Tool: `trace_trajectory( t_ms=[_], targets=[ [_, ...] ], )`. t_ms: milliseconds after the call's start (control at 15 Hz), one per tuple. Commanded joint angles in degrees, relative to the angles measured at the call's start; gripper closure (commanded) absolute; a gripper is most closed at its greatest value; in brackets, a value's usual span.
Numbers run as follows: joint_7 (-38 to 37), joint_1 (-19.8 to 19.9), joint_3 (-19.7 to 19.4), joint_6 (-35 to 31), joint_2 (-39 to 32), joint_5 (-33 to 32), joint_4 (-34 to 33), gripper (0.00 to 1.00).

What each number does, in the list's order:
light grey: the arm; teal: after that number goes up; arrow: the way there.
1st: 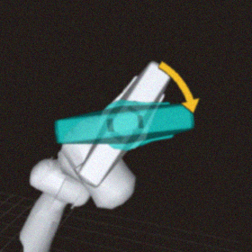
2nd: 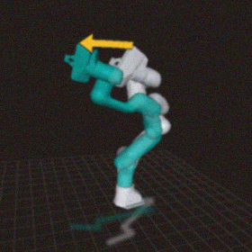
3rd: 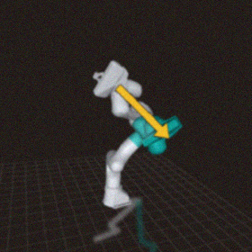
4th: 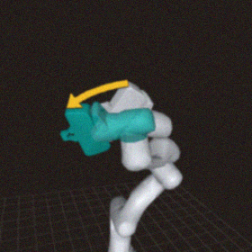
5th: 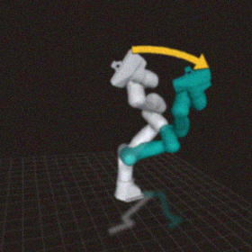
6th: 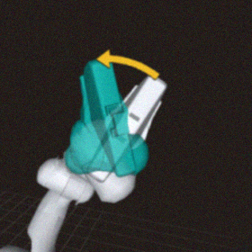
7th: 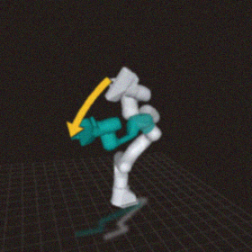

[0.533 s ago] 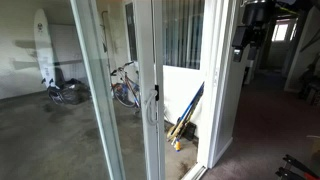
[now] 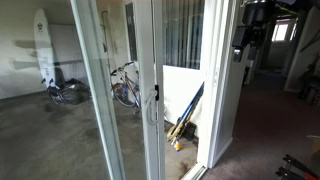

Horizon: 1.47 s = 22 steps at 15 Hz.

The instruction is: Slide the glass door to the right

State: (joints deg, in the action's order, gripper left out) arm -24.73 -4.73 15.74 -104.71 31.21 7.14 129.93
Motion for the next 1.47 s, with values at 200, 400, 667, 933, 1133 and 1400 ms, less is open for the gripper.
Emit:
trace_trajectory(
  t_ms=[200,400,667,933,1133,1400],
  targets=[
    [-2.8,0.1,2.0,-2.6,-10.6,-1.3,-5.7,0.0],
    [-6.2,-0.4,3.8,-4.8,-18.2,-3.8,-9.9,0.0],
    [-12.8,-2.1,4.9,-8.3,-27.9,-11.0,-15.1,0.0],
    [-13.9,-6.0,3.1,-10.8,-35.4,-15.8,-20.5,0.0],
    [-14.4,-8.8,1.4,-12.5,-39.6,-18.6,-24.6,0.0],
    [-14.2,-11.6,-1.0,-16.6,-43.3,-19.7,-28.1,0.0]
  ],
)
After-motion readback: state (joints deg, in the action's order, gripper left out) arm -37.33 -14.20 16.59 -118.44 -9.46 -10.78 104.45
